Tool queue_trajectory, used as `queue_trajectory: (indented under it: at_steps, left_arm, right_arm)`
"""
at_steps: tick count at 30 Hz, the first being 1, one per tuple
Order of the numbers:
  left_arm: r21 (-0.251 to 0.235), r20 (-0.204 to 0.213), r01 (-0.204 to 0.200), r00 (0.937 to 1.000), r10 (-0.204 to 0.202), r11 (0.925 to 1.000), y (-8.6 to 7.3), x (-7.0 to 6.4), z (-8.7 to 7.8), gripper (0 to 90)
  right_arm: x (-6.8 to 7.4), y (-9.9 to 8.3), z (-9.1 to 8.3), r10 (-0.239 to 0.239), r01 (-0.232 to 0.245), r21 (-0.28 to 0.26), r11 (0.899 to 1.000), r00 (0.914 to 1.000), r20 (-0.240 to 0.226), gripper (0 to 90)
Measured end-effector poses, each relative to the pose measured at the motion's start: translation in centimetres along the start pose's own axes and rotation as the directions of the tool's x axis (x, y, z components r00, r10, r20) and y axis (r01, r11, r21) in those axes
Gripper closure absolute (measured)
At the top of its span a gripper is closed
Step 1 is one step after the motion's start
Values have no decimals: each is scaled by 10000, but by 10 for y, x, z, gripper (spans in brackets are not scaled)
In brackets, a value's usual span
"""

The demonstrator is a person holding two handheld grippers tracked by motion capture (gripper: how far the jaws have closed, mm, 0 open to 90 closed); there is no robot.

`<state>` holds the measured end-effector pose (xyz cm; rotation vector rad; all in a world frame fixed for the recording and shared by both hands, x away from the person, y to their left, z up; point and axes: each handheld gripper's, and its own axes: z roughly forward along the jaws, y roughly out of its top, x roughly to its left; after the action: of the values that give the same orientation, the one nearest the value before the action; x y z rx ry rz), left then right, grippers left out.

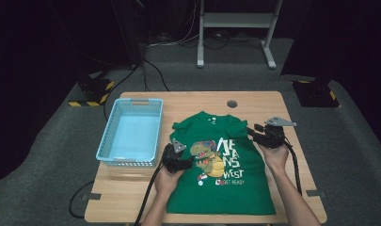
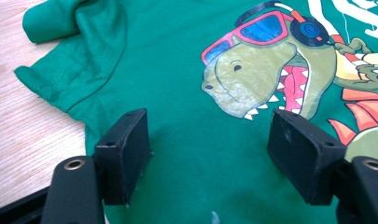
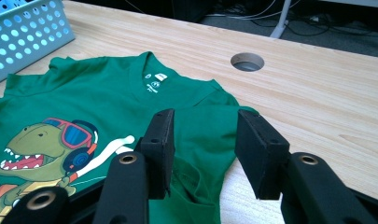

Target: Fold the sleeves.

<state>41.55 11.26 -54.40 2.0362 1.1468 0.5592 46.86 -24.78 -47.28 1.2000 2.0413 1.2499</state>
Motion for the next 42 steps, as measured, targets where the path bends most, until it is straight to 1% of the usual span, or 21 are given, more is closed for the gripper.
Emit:
queue_trajectory:
  at_steps: [12, 20, 31, 34, 42]
  left_arm:
    - [-2, -1, 1, 10000, -1, 10000, 0, 0, 0, 292]
    - [-3, -1, 4, 10000, -4, 10000, 0, 0, 0, 293]
    - [-1, 0, 2, 10000, -2, 10000, 0, 0, 0, 292]
    - [-1, 0, 0, 10000, 0, 10000, 0, 0, 0, 292]
    - [-2, -1, 1, 10000, -1, 10000, 0, 0, 0, 293]
  right_arm:
    - [-5, -3, -15, 145, -143, -349, 9993, 9999, 32, 580]
    - [-7, -7, -25, 147, -142, -546, 9984, 9998, 94, 583]
    - [-10, -15, -36, 209, -199, -642, 9977, 9997, 153, 584]
    - [-11, -19, -39, 298, -287, -661, 9974, 9994, 166, 584]
    - [-13, -26, -43, 375, -362, -638, 9973, 9991, 194, 583]
